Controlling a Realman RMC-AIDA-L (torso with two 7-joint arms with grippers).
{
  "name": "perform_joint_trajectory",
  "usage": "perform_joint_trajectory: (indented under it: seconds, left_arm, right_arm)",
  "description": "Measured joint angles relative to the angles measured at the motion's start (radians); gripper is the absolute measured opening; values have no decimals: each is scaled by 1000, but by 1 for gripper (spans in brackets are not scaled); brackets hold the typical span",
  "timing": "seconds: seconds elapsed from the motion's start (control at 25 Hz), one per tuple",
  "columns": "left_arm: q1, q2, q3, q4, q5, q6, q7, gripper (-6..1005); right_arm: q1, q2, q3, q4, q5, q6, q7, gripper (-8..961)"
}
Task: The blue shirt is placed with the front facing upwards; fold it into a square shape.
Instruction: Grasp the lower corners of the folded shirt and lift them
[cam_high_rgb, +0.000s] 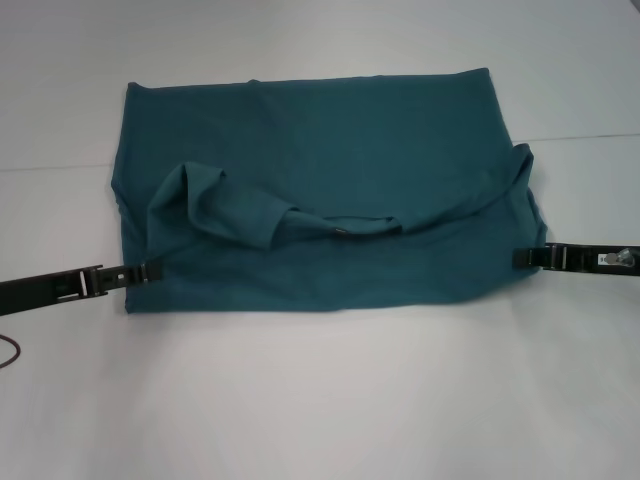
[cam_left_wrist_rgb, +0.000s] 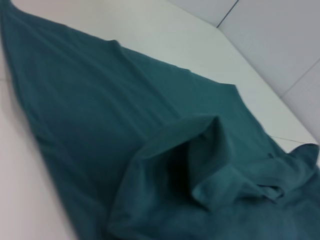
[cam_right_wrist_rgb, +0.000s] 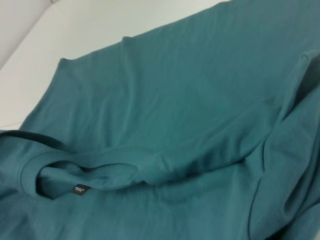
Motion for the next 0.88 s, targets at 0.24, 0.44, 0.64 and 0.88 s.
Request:
perform_joint_trajectory:
  seconds: [0.24, 0.44, 0.64, 0.88]
  left_arm:
    - [-14, -5, 70, -54, 0, -125, -3, 878]
    - [-31, -14, 126, -81, 0, -237, -8, 876]
    - [-45, -15, 137, -108, 0, -307, -8, 871]
    - [-46, -15, 156, -116, 16, -327, -9, 863]
  right_arm:
    - [-6, -9, 0, 0, 10, -18, -2, 62]
    - [-8, -10, 0, 0, 10, -24, -2, 62]
    - [-9, -10, 0, 0, 10, -31, -2, 62]
    - [-10, -11, 0, 0, 10, -32, -2, 62]
